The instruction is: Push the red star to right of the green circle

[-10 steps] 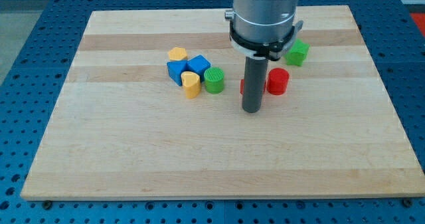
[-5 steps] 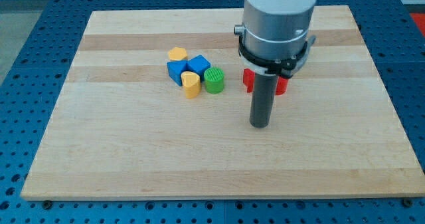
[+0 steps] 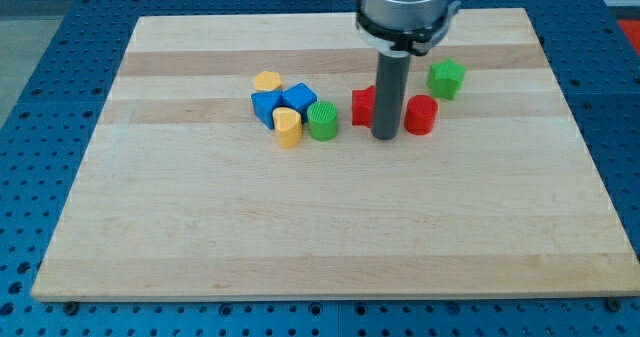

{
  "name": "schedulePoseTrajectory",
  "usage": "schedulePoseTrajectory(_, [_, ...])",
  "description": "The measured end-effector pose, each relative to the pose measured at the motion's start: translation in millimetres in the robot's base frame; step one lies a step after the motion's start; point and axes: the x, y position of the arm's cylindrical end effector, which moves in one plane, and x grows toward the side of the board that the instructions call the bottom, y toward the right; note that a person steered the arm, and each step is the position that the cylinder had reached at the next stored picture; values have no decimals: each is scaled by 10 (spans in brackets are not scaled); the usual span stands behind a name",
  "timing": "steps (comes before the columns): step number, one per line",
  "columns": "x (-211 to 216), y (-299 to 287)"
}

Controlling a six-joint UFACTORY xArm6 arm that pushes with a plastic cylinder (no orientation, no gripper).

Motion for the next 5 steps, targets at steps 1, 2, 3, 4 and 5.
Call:
schedulePoseTrajectory(1, [-2, -263])
schedulePoseTrajectory(2, [-63, -351])
schedulePoseTrajectory(3, [-63, -230])
schedulePoseTrajectory(4, [-79, 93])
schedulePoseTrajectory(5, [-69, 337])
